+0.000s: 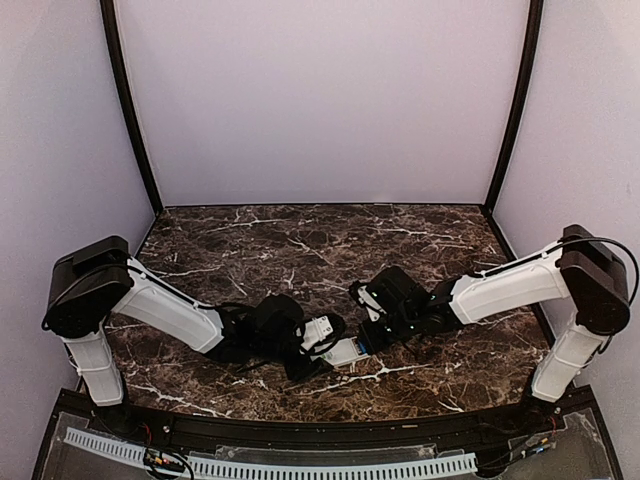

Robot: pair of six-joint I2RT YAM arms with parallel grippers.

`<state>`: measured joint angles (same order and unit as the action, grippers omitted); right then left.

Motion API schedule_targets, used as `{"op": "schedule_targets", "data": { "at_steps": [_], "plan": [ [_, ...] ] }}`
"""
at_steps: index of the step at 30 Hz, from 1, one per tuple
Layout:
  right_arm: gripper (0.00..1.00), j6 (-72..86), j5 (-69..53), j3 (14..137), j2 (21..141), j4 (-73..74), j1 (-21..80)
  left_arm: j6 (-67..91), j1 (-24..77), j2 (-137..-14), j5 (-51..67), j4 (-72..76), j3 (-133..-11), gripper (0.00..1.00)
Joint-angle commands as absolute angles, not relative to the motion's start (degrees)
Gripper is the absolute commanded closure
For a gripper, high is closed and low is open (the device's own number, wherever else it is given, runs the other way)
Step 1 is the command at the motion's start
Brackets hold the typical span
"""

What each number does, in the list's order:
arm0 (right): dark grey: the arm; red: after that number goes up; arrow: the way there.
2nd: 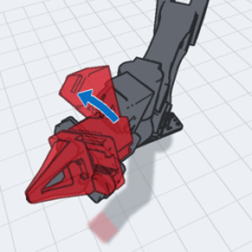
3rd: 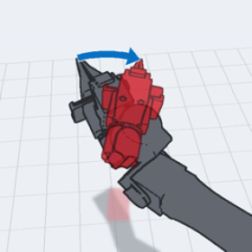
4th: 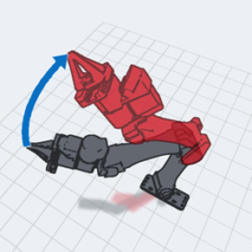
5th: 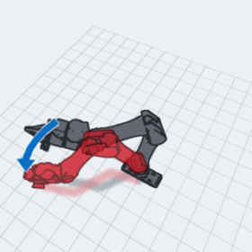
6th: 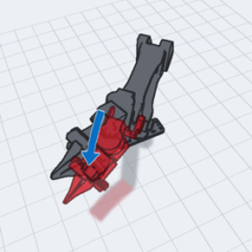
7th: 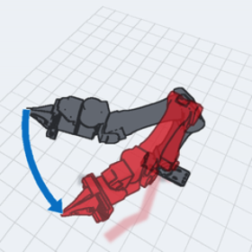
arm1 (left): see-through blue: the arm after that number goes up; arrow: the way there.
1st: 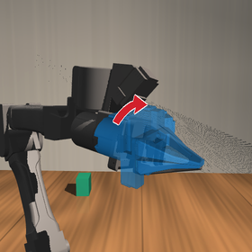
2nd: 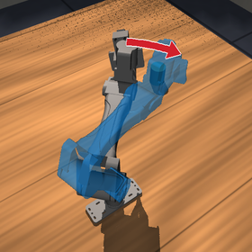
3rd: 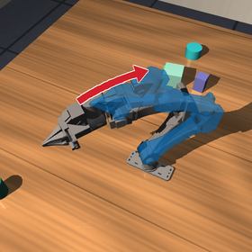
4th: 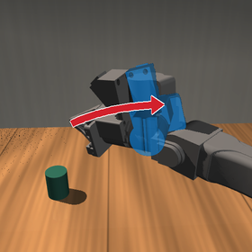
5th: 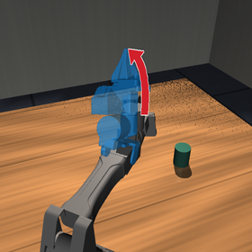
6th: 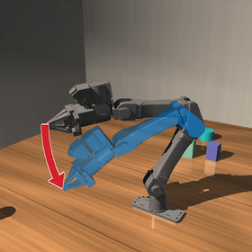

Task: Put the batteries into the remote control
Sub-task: Press the battery in the battery compartment.

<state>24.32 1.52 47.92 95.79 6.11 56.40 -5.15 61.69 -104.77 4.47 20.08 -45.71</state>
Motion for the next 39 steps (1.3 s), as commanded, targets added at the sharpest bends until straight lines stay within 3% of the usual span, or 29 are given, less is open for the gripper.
{"op": "schedule_targets", "data": {
  "at_steps": [1,7,13,24,30,33,39],
  "plan": [
    [0.99,24.95,2.44,47.23,95.86,14.24,57.35,-4.66,61.79,-107.75,3.78,12.75,-43.77,0.41],
    [1.0,23.28,0.34,55.17,91.78,21.26,55.32,-4.74,61.82,-107.68,3.86,12.74,-43.76,0.4],
    [1.0,24.81,-10.92,59.52,95.76,24.95,53.09,-4.73,61.79,-107.67,3.86,12.79,-43.77,0.4],
    [1.0,27.78,-10.97,56.79,101.67,23.75,52.83,-4.83,61.79,-107.67,3.78,12.65,-43.86,0.39],
    [1.0,26.55,-9.73,61.57,98.22,27.11,52.54,-5.12,61.79,-107.16,3.3,12.24,-43.89,0.39],
    [1.0,25.5,-7.67,64.34,95.1,29.39,51.57,-5.23,61.83,-105.46,2.09,12.54,-43.86,0.33],
    [0.8,19.59,3.14,66.88,93.78,35.17,47.53,-6.07,61.81,-99.86,2.04,13.88,-45.33,0.19]
  ]
}}
